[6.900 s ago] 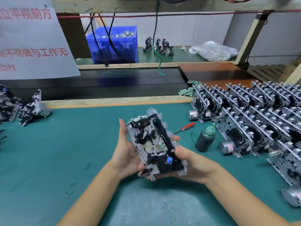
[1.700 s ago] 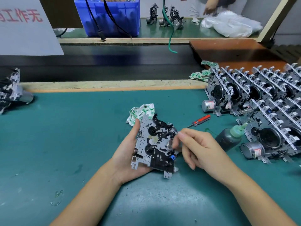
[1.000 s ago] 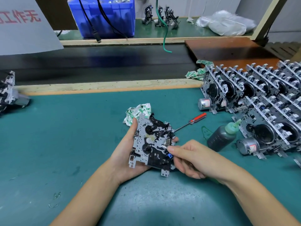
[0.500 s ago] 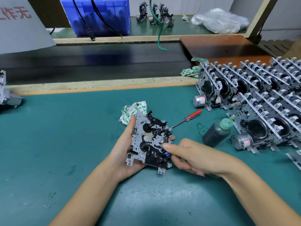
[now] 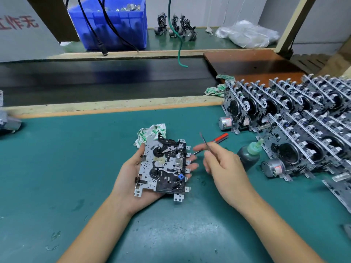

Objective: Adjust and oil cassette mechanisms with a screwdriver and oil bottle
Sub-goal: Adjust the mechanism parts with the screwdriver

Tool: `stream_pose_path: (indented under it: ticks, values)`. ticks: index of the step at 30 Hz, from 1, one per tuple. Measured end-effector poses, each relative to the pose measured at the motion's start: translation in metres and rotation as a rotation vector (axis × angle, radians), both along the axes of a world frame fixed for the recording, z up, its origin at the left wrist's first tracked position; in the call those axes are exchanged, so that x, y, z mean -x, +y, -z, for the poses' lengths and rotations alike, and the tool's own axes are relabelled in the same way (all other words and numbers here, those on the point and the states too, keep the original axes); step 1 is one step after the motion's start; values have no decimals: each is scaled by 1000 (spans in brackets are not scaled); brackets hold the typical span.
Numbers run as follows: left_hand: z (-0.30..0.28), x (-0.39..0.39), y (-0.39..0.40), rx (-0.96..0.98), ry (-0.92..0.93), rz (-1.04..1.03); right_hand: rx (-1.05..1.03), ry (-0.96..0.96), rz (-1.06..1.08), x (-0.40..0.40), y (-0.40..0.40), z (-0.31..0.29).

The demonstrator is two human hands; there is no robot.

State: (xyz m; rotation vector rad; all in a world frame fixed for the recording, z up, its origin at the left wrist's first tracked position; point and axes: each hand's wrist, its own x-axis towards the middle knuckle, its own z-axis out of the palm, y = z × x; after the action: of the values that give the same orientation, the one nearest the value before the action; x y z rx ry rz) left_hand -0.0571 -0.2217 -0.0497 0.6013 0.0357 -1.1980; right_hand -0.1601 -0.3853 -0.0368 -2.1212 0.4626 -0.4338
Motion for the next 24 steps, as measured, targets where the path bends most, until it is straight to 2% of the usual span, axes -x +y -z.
stream_pose_path:
  ticks: [2, 5, 7, 9, 10, 12, 15, 17, 19, 21, 24]
  values:
    - [1, 0, 0, 25, 9, 3, 276, 25, 53, 1, 3, 5]
    - [3, 0, -1, 35, -2, -4, 472, -18, 38, 3, 9, 5]
    - [2, 0, -1, 34, -14, -4, 581, -211, 37, 6, 10, -6]
    - [3, 0, 0, 42, -20, 9, 686, -498, 155, 12, 9, -15]
    - [3, 0, 0, 47, -20, 18, 676, -617, 259, 17, 7, -16]
    - [1, 1, 0, 55, -11, 24, 473, -711, 474, 28, 8, -15]
    - [1, 1, -1, 63, -10, 23, 173, -468, 607, 37, 3, -3]
    - [1, 2, 0, 73, -4, 24, -21, -238, 528, 37, -5, 6]
    - [1, 2, 0, 80, -3, 31, -63, -38, 446, 36, -10, 12]
    - [0, 2, 1, 86, 2, 38, -4, 27, 420, 35, -10, 18]
    - [0, 1, 1, 81, 14, 44, -68, -64, 334, 32, -4, 7]
